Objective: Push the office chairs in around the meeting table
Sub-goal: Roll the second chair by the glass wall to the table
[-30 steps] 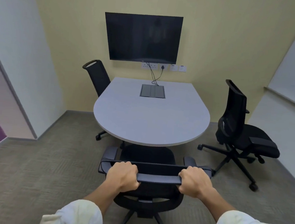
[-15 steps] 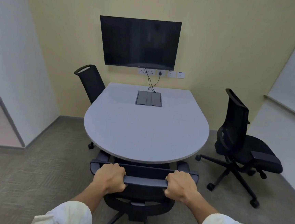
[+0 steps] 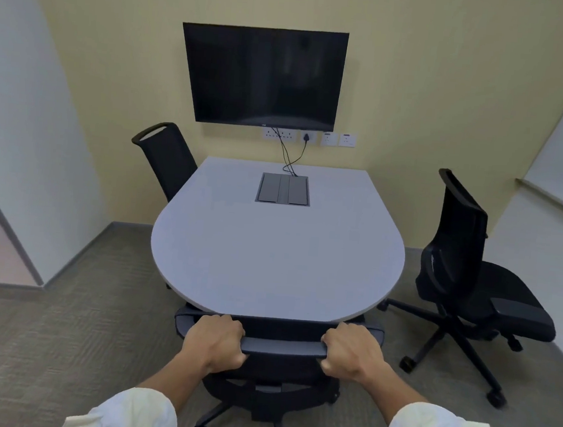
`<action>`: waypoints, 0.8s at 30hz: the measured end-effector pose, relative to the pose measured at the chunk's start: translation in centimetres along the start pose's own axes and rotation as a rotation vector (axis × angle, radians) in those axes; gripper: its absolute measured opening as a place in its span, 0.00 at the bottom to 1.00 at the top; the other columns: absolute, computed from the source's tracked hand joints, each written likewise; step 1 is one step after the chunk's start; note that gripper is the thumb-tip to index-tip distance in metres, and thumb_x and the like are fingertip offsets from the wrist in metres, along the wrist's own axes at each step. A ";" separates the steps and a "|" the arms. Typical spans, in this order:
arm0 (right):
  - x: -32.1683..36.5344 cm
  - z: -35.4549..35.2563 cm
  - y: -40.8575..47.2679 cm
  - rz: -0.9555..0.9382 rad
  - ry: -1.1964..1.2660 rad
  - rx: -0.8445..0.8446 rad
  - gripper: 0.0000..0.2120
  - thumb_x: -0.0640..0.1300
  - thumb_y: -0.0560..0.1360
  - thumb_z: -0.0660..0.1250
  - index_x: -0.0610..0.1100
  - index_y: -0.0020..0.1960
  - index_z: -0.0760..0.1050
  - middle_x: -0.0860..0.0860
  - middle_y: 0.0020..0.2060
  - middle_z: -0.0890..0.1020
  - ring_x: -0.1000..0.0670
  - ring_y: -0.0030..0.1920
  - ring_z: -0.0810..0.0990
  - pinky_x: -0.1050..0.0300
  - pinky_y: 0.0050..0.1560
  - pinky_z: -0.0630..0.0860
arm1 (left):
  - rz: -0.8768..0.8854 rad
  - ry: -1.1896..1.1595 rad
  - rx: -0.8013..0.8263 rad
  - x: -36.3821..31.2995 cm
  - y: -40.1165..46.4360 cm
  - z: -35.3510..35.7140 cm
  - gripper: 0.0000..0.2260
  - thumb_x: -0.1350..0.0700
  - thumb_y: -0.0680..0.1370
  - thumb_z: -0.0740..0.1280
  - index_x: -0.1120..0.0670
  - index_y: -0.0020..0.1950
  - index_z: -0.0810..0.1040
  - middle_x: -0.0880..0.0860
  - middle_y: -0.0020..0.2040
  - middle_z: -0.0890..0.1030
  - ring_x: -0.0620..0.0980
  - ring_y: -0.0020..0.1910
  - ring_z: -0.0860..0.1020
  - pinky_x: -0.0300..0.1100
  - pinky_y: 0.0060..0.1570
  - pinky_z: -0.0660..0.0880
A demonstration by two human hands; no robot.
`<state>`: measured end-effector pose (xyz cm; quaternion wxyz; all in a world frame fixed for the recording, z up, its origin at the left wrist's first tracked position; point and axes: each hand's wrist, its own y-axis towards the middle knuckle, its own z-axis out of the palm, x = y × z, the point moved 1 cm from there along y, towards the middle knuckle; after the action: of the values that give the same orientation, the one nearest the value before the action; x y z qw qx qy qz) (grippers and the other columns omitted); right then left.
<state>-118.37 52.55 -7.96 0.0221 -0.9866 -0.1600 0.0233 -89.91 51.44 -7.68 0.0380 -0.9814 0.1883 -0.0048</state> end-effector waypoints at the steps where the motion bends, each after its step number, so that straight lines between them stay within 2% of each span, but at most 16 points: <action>1: 0.1 -0.1 0.0 0.006 0.008 -0.005 0.09 0.51 0.60 0.60 0.45 0.29 0.67 0.51 0.23 0.70 0.48 0.25 0.69 0.55 0.28 0.63 | 0.005 0.004 -0.004 0.1 0.1 -0.1 0.11 0.46 0.64 0.59 0.52 0.27 0.67 0.49 0.24 0.69 0.48 0.23 0.66 0.43 0.25 0.59; 5: 0.4 -0.4 -0.5 0.014 0.027 -0.006 0.12 0.55 0.62 0.60 0.48 0.28 0.64 0.52 0.23 0.68 0.49 0.26 0.67 0.53 0.32 0.66 | 0.039 0.037 0.011 0.3 0.0 -0.1 0.13 0.43 0.66 0.58 0.51 0.28 0.66 0.48 0.25 0.68 0.49 0.25 0.67 0.44 0.28 0.62; 8: 0.7 -0.9 -1.2 0.020 0.064 -0.014 0.17 0.64 0.64 0.60 0.51 0.31 0.65 0.54 0.27 0.71 0.49 0.32 0.70 0.53 0.37 0.66 | 0.047 0.007 0.018 0.1 -0.7 -0.1 0.12 0.42 0.67 0.58 0.50 0.31 0.68 0.48 0.27 0.69 0.52 0.30 0.71 0.46 0.33 0.66; 11: 1.0 -1.3 -1.9 -0.003 0.161 -0.005 0.25 0.77 0.66 0.59 0.55 0.42 0.69 0.57 0.37 0.76 0.51 0.38 0.74 0.52 0.40 0.66 | 0.105 -0.044 0.029 0.3 -1.0 -0.3 0.15 0.37 0.66 0.59 0.48 0.38 0.70 0.47 0.31 0.71 0.52 0.34 0.72 0.47 0.36 0.70; 13: 1.1 -1.5 -2.6 0.008 0.281 -0.050 0.30 0.82 0.66 0.57 0.57 0.48 0.69 0.59 0.40 0.77 0.55 0.39 0.74 0.54 0.40 0.69 | 0.198 -0.051 0.009 0.6 -1.2 -0.7 0.23 0.27 0.68 0.59 0.47 0.42 0.70 0.45 0.34 0.72 0.51 0.35 0.71 0.49 0.37 0.70; 15: 1.0 -2.1 -3.1 0.078 0.426 -0.198 0.27 0.81 0.67 0.57 0.58 0.47 0.69 0.58 0.37 0.77 0.57 0.39 0.75 0.59 0.39 0.71 | 0.266 -0.085 -0.085 0.9 -1.2 -1.0 0.30 0.19 0.68 0.55 0.46 0.42 0.68 0.44 0.36 0.73 0.49 0.35 0.72 0.48 0.36 0.68; 18: 0.1 -3.5 -3.5 0.253 0.484 -0.397 0.21 0.76 0.73 0.57 0.60 0.49 0.70 0.59 0.39 0.76 0.59 0.40 0.76 0.58 0.42 0.76 | 0.256 -0.165 -0.252 1.0 -0.5 -2.0 0.28 0.21 0.72 0.49 0.45 0.45 0.68 0.43 0.40 0.75 0.46 0.38 0.74 0.46 0.39 0.72; 21: -1.4 -4.8 -3.8 0.402 0.468 -0.430 0.15 0.65 0.78 0.62 0.57 0.59 0.69 0.59 0.47 0.77 0.56 0.46 0.78 0.53 0.49 0.79 | 0.215 -0.129 -0.346 0.5 1.4 -3.5 0.25 0.28 0.77 0.49 0.46 0.53 0.71 0.44 0.50 0.77 0.47 0.46 0.77 0.44 0.42 0.72; 24: -3.4 -5.7 -4.1 0.479 0.390 -0.433 0.21 0.57 0.79 0.65 0.51 0.68 0.67 0.51 0.59 0.77 0.49 0.59 0.76 0.50 0.58 0.77 | 0.225 -0.096 -0.366 -0.8 3.8 -4.9 0.22 0.33 0.80 0.52 0.48 0.59 0.71 0.45 0.56 0.77 0.47 0.52 0.77 0.41 0.43 0.71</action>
<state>-122.53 55.17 -1.89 -0.1628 -0.9638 0.0813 -0.1950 -92.14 47.86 -3.07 -0.1317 -0.9438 0.2922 0.0806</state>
